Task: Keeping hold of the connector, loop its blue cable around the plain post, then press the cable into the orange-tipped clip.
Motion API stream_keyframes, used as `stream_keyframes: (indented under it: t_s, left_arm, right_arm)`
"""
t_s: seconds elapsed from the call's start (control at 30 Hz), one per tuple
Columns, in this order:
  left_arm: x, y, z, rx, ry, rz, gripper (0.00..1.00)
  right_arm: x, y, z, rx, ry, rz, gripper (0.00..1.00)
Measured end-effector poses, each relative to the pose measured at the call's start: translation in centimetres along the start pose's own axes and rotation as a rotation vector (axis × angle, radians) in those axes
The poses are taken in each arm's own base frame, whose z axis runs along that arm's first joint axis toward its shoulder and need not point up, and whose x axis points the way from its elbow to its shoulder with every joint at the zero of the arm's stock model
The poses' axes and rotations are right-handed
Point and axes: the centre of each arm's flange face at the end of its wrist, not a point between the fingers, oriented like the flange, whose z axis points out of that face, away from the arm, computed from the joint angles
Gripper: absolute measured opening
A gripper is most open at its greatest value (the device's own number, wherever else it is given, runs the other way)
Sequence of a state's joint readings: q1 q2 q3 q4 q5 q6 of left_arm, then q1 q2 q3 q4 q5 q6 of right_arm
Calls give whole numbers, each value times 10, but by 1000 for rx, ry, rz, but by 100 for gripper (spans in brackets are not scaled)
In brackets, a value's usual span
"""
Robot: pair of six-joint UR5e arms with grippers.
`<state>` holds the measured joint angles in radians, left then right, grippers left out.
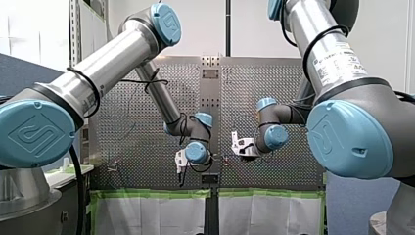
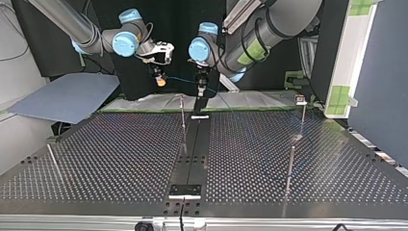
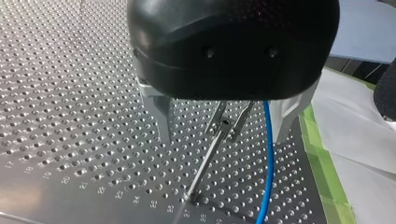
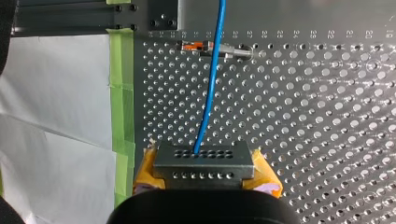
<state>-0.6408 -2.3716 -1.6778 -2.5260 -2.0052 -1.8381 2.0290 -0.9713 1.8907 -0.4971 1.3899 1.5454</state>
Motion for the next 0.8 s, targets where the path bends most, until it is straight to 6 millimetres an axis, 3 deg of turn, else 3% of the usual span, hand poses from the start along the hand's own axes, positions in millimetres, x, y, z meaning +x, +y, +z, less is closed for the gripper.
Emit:
stream_keyframes:
  t_s: [0.4, 0.57, 0.8]
  left_arm:
    - [-3, 7, 0, -37, 10, 36, 99]
    - [-26, 17, 0, -103, 6, 87, 99]
    - [-64, 12, -18, -147, 1, 162, 99]
  right_arm:
    - [0, 5, 0, -22, -1, 1, 0]
    - [0, 11, 0, -62, -5, 3, 0]
    - [-1, 12, -1, -87, -11, 1, 0]
